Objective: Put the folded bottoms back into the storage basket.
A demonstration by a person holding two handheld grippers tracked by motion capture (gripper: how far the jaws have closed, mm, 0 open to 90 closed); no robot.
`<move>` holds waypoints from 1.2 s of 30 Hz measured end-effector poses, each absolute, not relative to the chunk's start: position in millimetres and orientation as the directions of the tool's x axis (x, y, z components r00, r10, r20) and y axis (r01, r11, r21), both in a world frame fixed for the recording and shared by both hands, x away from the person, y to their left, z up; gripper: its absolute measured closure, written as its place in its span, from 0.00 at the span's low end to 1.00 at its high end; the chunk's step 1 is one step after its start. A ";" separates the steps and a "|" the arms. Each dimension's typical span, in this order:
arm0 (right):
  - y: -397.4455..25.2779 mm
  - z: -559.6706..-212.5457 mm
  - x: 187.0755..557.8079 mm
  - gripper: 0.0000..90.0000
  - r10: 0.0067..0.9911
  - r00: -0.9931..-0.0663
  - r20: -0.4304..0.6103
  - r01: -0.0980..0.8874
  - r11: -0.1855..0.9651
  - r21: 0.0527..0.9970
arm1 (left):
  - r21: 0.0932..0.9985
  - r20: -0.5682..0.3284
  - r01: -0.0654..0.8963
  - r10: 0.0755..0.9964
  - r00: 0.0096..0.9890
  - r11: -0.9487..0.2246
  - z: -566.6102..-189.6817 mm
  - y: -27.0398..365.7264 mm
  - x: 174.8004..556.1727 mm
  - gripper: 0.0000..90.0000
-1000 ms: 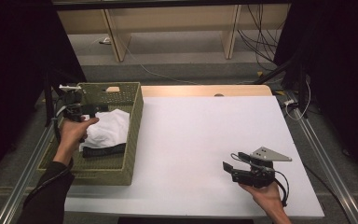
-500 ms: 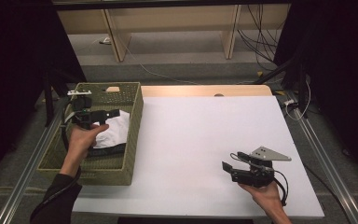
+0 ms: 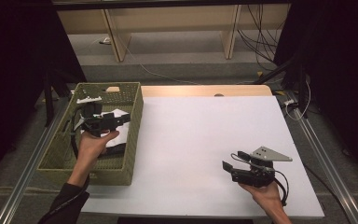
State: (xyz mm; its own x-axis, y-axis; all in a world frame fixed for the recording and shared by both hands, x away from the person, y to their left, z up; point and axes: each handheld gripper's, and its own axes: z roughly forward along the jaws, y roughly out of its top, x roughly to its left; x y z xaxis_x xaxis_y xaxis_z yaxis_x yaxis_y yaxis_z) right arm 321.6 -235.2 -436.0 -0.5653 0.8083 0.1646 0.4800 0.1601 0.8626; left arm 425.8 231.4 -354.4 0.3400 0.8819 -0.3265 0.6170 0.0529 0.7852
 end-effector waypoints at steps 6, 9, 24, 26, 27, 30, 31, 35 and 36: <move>-235.7 -434.9 320.5 0.30 0.807 -0.567 0.163 0.473 0.158 0.867 | 0.810 -0.296 0.587 0.871 0.391 0.012 -354.8 211.1 413.8 0.24; -236.2 -434.3 319.7 0.30 0.808 -0.565 0.165 0.468 0.150 0.871 | 0.824 -0.299 0.567 0.851 0.432 0.001 -354.4 201.9 406.2 0.23; -238.1 -431.3 316.5 0.26 0.807 -0.565 0.172 0.445 0.122 0.887 | 0.847 -0.316 0.529 0.763 0.564 -0.040 -370.2 171.0 383.9 0.20; -238.2 -430.7 315.8 0.25 0.807 -0.566 0.170 0.437 0.118 0.892 | 0.855 -0.313 0.517 0.754 0.578 -0.042 -372.3 169.0 380.4 0.19; -238.4 -430.2 315.3 0.25 0.807 -0.566 0.171 0.435 0.116 0.893 | 0.857 -0.316 0.514 0.751 0.580 -0.037 -373.1 168.2 378.9 0.19; -238.2 -429.9 314.9 0.24 0.806 -0.568 0.167 0.432 0.118 0.894 | 0.865 -0.318 0.501 0.734 0.600 -0.035 -377.2 164.2 373.8 0.19; -237.5 -429.9 314.5 0.23 0.807 -0.566 0.167 0.432 0.118 0.894 | 0.867 -0.316 0.497 0.733 0.602 -0.034 -378.1 163.2 372.7 0.19; -237.3 -429.0 313.3 0.23 0.807 -0.569 0.160 0.420 0.117 0.900 | 0.876 -0.313 0.482 0.716 0.623 -0.036 -380.7 158.2 366.4 0.19; -237.3 -428.8 313.0 0.23 0.807 -0.568 0.161 0.420 0.116 0.900 | 0.877 -0.312 0.479 0.712 0.629 -0.040 -381.5 156.9 364.7 0.19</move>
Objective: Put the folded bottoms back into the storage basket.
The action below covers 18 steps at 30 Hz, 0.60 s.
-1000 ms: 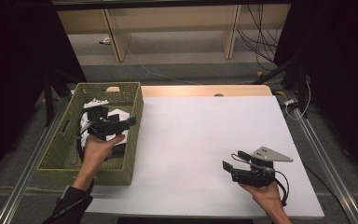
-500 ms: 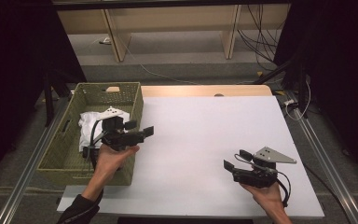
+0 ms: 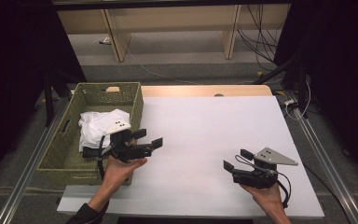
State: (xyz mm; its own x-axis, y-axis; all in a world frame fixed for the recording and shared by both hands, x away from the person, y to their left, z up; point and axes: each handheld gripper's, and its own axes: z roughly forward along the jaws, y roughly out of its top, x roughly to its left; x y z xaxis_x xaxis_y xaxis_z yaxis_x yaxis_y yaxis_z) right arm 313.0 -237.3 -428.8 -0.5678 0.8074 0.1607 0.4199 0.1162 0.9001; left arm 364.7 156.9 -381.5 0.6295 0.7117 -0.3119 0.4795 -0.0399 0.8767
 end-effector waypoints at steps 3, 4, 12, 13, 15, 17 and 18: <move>-237.9 -428.5 312.5 0.22 0.809 -0.565 0.163 0.418 0.110 0.902 | 0.885 -0.292 0.461 0.702 0.649 -0.058 -384.9 152.9 360.1 0.19; -238.1 -428.5 312.6 0.23 0.809 -0.566 0.161 0.415 0.111 0.903 | 0.889 -0.283 0.453 0.701 0.654 -0.064 -386.9 151.6 358.5 0.19; -238.7 -427.3 310.8 0.22 0.809 -0.566 0.161 0.404 0.101 0.909 | 0.899 -0.259 0.430 0.689 0.677 -0.084 -397.7 145.8 348.9 0.19; -238.6 -427.2 310.6 0.21 0.809 -0.566 0.160 0.399 0.099 0.912 | 0.899 -0.260 0.429 0.686 0.679 -0.084 -398.6 145.6 348.0 0.19; -238.7 -426.8 309.9 0.21 0.808 -0.566 0.162 0.399 0.096 0.912 | 0.900 -0.257 0.426 0.683 0.684 -0.088 -400.9 143.7 345.2 0.19; -238.9 -426.8 309.7 0.21 0.809 -0.565 0.161 0.398 0.097 0.912 | 0.902 -0.250 0.421 0.681 0.688 -0.094 -402.8 142.0 342.3 0.19; -239.1 -426.6 309.5 0.21 0.810 -0.565 0.160 0.398 0.098 0.912 | 0.903 -0.252 0.419 0.678 0.691 -0.091 -403.9 141.5 340.9 0.19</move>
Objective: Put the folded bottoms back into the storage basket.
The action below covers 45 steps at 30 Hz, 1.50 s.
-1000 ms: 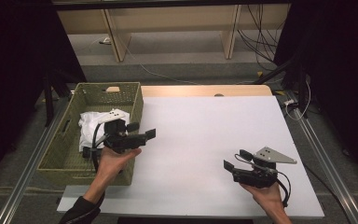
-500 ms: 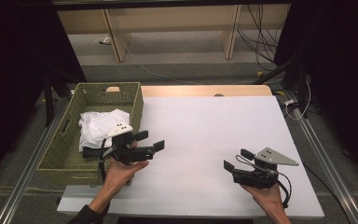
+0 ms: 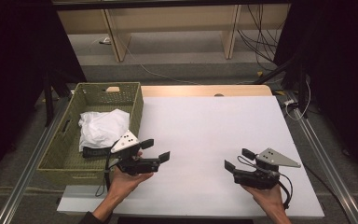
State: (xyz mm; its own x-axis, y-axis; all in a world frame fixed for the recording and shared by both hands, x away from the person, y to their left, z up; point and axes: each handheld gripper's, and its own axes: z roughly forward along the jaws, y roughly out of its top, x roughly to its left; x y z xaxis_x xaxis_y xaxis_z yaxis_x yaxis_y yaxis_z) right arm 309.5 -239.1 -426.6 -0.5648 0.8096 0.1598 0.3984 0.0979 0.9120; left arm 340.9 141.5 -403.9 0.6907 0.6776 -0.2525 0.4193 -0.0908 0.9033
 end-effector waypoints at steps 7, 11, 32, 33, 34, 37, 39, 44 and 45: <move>-238.4 -426.0 307.8 0.21 0.810 -0.567 0.151 0.389 0.101 0.916 | 0.902 -0.236 0.414 0.667 0.706 -0.119 -414.1 133.0 332.7 0.19; -237.7 -425.9 306.7 0.20 0.808 -0.572 0.144 0.386 0.109 0.916 | 0.902 -0.236 0.415 0.668 0.706 -0.120 -418.5 132.3 330.9 0.19; -232.9 -426.9 300.6 0.20 0.801 -0.583 0.137 0.381 0.120 0.917 | 0.904 -0.205 0.395 0.645 0.736 -0.163 -433.1 126.9 318.5 0.19; -232.8 -426.9 300.6 0.20 0.801 -0.583 0.138 0.382 0.120 0.916 | 0.906 -0.207 0.393 0.645 0.735 -0.157 -432.9 127.4 318.6 0.19; -232.9 -427.0 300.6 0.20 0.801 -0.583 0.136 0.381 0.121 0.917 | 0.907 -0.209 0.392 0.645 0.735 -0.154 -432.4 128.0 318.7 0.19; -233.2 -427.1 300.7 0.20 0.801 -0.583 0.137 0.380 0.120 0.917 | 0.909 -0.215 0.391 0.645 0.733 -0.142 -431.5 129.5 319.3 0.19; -233.4 -427.3 300.8 0.20 0.800 -0.584 0.137 0.379 0.120 0.917 | 0.907 -0.223 0.397 0.645 0.731 -0.137 -432.2 129.5 320.1 0.19; -233.7 -427.3 300.9 0.20 0.801 -0.583 0.137 0.382 0.122 0.916 | 0.907 -0.220 0.397 0.644 0.732 -0.141 -432.4 128.6 319.9 0.18; -233.8 -427.4 301.0 0.20 0.800 -0.583 0.138 0.383 0.121 0.916 | 0.907 -0.221 0.397 0.645 0.732 -0.140 -432.5 128.6 320.0 0.18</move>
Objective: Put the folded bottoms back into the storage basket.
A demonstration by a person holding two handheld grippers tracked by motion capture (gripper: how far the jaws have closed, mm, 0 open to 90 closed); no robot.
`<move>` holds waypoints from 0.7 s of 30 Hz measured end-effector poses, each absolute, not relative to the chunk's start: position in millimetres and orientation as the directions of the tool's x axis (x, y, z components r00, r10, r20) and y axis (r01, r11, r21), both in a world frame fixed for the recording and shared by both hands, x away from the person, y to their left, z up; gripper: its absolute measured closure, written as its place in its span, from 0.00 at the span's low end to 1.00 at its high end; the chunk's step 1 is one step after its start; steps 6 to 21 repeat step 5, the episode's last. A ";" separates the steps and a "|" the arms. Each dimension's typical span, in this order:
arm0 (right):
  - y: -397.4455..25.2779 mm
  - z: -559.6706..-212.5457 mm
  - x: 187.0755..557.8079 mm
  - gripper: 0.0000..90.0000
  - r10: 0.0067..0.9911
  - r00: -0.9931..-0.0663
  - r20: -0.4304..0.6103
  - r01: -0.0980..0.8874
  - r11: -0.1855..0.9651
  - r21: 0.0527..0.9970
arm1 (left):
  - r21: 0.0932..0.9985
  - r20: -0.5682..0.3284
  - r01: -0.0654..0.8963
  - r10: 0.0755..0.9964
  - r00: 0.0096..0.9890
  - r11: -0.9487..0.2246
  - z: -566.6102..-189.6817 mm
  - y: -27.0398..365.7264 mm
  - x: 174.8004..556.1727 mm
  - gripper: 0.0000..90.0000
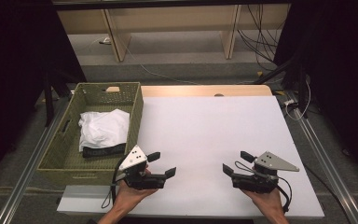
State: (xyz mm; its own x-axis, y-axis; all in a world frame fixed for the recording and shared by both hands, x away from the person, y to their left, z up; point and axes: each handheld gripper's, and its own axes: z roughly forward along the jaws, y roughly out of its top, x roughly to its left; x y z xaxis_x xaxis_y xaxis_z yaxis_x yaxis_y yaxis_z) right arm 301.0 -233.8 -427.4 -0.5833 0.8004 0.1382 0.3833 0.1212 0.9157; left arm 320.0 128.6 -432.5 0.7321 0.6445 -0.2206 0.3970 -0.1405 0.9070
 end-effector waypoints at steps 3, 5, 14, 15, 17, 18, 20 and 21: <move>-233.5 -427.8 301.2 0.20 0.800 -0.584 0.138 0.385 0.123 0.915 | 0.906 -0.223 0.401 0.647 0.729 -0.139 -433.0 128.7 320.6 0.18; -233.7 -427.6 301.1 0.20 0.800 -0.583 0.140 0.387 0.122 0.914 | 0.905 -0.226 0.402 0.647 0.728 -0.136 -433.0 129.1 320.9 0.18; -233.7 -427.6 301.1 0.20 0.800 -0.583 0.140 0.387 0.122 0.914 | 0.905 -0.226 0.402 0.647 0.728 -0.136 -433.0 129.1 320.9 0.18; -233.7 -427.6 301.1 0.20 0.800 -0.583 0.140 0.387 0.122 0.914 | 0.905 -0.226 0.402 0.647 0.728 -0.136 -433.0 129.1 320.9 0.18; -233.7 -427.6 301.1 0.20 0.800 -0.583 0.140 0.387 0.122 0.914 | 0.905 -0.226 0.402 0.647 0.728 -0.136 -433.0 129.1 320.9 0.18; -233.7 -427.6 301.1 0.20 0.800 -0.583 0.140 0.387 0.122 0.914 | 0.905 -0.226 0.402 0.647 0.728 -0.136 -433.0 129.1 320.9 0.18; -233.7 -427.6 301.1 0.20 0.800 -0.583 0.140 0.387 0.122 0.914 | 0.905 -0.226 0.402 0.647 0.728 -0.136 -433.0 129.1 320.9 0.18; -233.7 -427.6 301.1 0.20 0.800 -0.583 0.140 0.387 0.122 0.914 | 0.905 -0.226 0.402 0.647 0.728 -0.136 -433.0 129.1 320.9 0.18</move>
